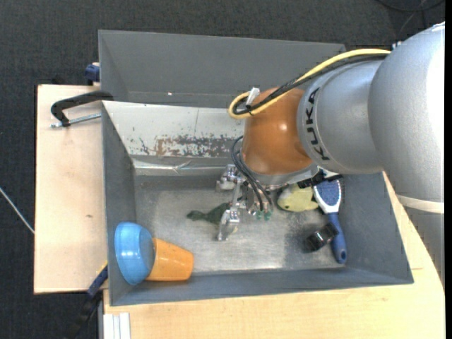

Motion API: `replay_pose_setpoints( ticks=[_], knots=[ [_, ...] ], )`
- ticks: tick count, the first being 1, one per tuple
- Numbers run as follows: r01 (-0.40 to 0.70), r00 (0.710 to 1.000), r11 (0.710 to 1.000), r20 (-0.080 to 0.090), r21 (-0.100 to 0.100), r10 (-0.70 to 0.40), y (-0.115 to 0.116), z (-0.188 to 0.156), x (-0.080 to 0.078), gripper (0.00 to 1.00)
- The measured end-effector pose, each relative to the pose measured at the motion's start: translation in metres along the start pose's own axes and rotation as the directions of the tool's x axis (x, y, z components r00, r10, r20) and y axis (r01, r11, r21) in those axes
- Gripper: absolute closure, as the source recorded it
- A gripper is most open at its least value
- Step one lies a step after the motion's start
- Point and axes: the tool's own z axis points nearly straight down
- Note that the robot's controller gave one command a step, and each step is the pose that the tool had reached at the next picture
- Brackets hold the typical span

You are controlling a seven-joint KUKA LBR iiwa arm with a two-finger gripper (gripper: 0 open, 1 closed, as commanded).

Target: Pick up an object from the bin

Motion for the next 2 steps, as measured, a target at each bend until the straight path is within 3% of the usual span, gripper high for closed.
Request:
replay_pose_setpoints(
  ticks=[1, 2],
  knots=[
    [0.004, 1.0, 1.0, 0.015, -0.001, -0.004, 0.002, -0.006, -0.003, 1.0],
    [0.059, 0.998, 0.998, 0.011, 0.001, -0.059, 0.013, -0.133, -0.012, 1.0]
  ],
)
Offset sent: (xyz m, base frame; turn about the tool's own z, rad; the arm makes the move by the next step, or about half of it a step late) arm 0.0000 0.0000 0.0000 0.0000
